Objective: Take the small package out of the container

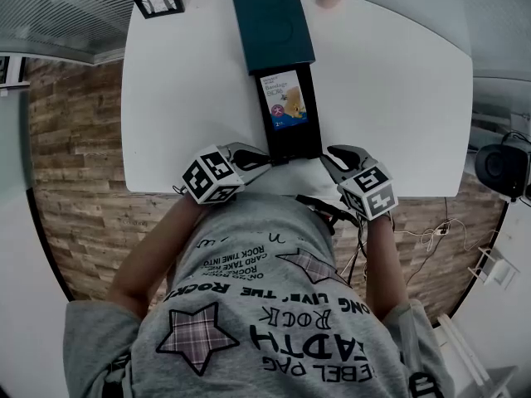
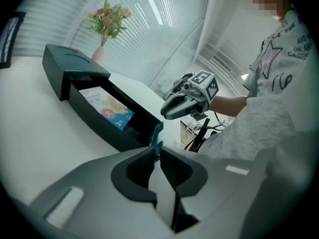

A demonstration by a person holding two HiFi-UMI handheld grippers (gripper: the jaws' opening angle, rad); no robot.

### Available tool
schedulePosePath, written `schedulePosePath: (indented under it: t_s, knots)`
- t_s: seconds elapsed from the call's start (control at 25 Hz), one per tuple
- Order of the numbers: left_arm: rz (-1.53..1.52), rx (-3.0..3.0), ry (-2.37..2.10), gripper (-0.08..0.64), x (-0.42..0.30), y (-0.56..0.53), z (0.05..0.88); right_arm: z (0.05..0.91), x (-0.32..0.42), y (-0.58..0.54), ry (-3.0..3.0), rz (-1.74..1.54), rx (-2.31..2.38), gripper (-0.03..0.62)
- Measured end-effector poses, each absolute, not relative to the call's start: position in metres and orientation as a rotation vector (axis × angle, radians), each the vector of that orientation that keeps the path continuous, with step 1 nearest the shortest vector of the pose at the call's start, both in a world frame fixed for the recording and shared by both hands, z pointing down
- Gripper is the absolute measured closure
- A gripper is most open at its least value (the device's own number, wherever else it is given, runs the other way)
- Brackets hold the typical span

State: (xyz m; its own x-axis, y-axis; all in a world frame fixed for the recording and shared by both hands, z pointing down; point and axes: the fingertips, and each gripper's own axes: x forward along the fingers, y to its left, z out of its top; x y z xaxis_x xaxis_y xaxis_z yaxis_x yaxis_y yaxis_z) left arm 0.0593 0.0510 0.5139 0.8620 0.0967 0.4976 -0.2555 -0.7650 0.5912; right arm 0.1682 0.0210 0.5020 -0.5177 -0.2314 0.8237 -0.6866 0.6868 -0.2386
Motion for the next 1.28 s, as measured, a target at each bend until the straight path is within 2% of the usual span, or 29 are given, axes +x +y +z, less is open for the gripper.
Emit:
schedulePosePath:
  t_s: [0.28, 0.44, 0.6, 1.28]
  knots:
    - [0.584, 2.413, -0.363, 0.520, 0.037, -0.003, 0.492, 0.469, 0.142, -0.031, -2.174, 0.559, 0.717, 0.523]
    - [0.525, 2.418, -0.510, 0.547, 0.021, -0.028, 0.483, 0.468, 0.115, -0.059, -2.202, 0.470, 0.684, 0.525]
    - [0.488, 2.400, -0.634, 0.549, 0.006, -0.048, 0.480, 0.469, 0.091, -0.089, -2.229, 0.432, 0.681, 0.553]
    - [0.441, 2.351, -0.834, 0.549, -0.028, -0.079, 0.475, 0.533, 0.059, -0.125, -2.021, 0.394, 0.522, 0.568]
